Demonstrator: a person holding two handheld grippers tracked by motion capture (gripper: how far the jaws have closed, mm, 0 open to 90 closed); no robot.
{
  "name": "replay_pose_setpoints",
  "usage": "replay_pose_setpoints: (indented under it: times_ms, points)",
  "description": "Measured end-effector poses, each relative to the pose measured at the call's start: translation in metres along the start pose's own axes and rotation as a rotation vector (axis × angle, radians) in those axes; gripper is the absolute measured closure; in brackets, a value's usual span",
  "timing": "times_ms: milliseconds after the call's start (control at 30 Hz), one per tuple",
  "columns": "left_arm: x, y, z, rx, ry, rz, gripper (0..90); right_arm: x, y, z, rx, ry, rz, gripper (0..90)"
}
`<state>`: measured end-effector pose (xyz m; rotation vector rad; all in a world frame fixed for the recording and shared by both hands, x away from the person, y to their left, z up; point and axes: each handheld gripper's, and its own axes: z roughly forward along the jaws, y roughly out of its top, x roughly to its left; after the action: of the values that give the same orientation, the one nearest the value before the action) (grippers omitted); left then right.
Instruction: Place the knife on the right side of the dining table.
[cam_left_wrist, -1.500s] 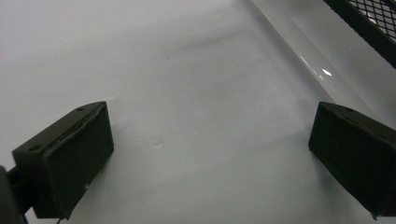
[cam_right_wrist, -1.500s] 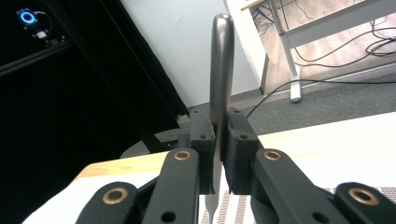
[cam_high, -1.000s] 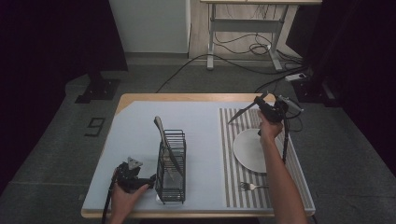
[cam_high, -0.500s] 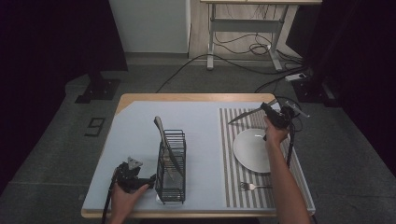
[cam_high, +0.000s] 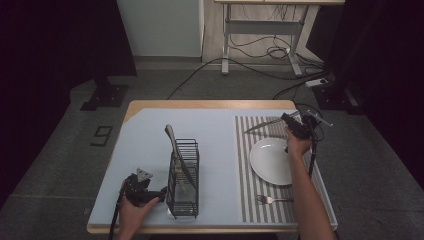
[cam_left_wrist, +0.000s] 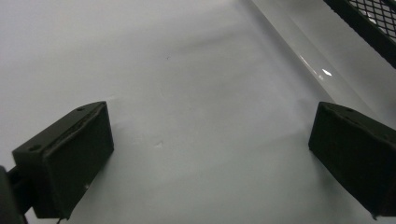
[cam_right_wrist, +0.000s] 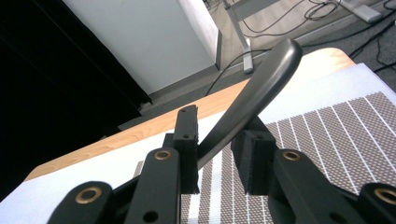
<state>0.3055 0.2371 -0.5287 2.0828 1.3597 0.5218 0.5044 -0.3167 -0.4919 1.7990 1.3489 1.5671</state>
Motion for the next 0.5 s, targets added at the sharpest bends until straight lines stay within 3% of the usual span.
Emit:
replay_pose_setpoints:
  times_ms: [500]
  points:
    - [0.0,0.0,0.0,0.0,0.0,0.0,0.0,-0.02,-0.006,0.006,0.069,-0.042,0.051,66.1]
